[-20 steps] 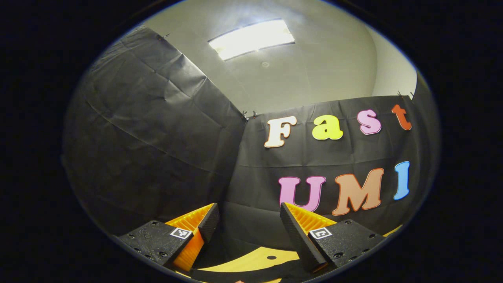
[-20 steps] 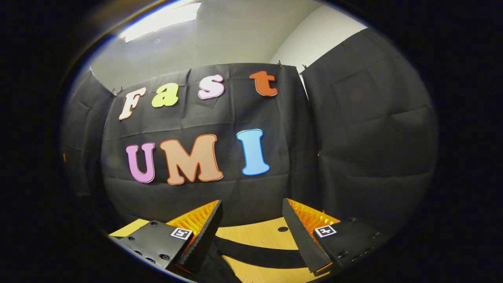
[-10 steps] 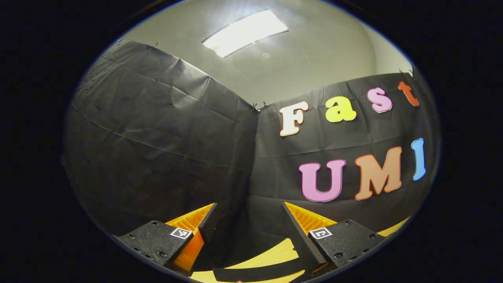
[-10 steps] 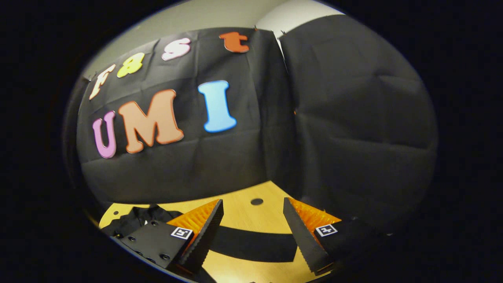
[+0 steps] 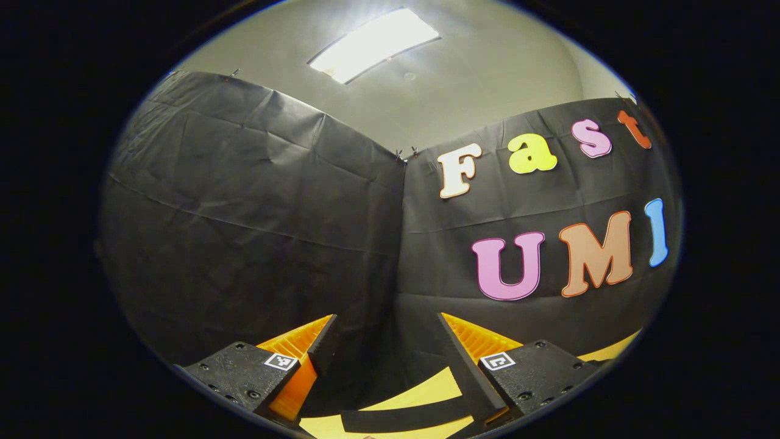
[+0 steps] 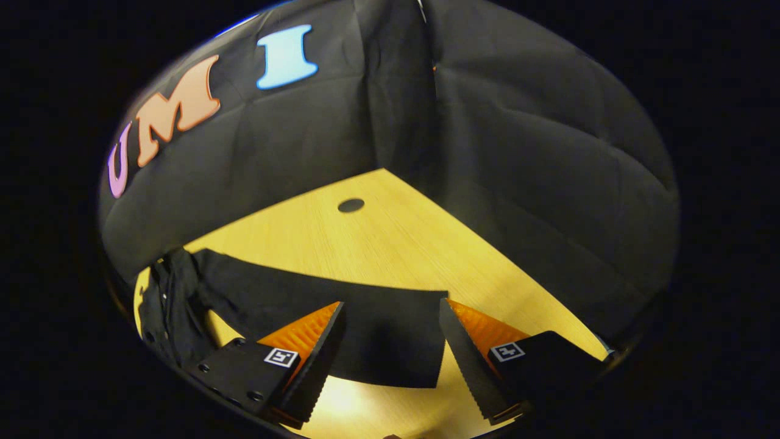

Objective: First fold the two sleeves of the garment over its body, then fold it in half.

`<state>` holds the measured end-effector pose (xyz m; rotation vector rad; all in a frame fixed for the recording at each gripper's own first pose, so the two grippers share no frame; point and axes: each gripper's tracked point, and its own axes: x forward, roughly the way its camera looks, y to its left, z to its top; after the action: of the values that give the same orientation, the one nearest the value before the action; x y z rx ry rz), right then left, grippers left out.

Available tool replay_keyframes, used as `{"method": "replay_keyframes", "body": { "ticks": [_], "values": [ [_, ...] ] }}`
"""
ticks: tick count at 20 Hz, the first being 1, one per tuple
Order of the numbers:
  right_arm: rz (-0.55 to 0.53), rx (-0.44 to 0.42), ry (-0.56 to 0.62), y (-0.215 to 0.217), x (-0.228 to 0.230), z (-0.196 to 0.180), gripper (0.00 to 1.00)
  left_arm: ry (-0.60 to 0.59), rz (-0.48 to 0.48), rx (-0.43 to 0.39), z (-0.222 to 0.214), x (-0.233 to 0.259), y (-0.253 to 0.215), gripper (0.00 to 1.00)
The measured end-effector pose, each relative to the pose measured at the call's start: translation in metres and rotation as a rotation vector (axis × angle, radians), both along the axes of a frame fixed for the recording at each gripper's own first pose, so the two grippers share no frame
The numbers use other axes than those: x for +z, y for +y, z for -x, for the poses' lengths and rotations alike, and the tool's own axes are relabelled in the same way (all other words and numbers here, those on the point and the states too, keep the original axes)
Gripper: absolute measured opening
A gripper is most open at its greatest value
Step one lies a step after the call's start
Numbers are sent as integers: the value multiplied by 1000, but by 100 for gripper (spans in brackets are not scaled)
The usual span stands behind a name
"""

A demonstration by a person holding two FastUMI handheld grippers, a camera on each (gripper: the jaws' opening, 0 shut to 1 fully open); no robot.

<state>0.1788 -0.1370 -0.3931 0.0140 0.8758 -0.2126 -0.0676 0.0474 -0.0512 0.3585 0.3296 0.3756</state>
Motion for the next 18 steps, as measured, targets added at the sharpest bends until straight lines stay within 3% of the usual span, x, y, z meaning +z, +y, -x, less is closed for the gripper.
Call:
{"method": "replay_keyframes", "body": {
  "ticks": [2,4,9,10,11,12,15,17,18],
  "values": [
    [2,-5,54,2,-21,4,94,11,-5,-15,11,-3,-7,92],
    [39,-1,100,2,-33,9,98,28,-21,-22,10,-5,-9,92],
    [72,52,51,7,-24,0,94,55,-9,-37,16,-13,-11,93],
    [72,65,41,12,-20,-4,89,58,-5,-34,19,-14,-10,92],
    [71,74,39,20,-19,-6,75,61,2,-29,21,-16,-9,92],
    [69,82,35,23,-21,-6,68,62,10,-23,23,-16,-8,92],
    [69,87,34,35,-26,-7,30,58,20,-6,27,-15,-3,92],
    [50,79,37,40,-26,-8,12,49,13,-9,28,-8,0,92],
    [30,77,42,39,-25,-7,11,41,12,-14,29,-4,0,92]
  ]
}}
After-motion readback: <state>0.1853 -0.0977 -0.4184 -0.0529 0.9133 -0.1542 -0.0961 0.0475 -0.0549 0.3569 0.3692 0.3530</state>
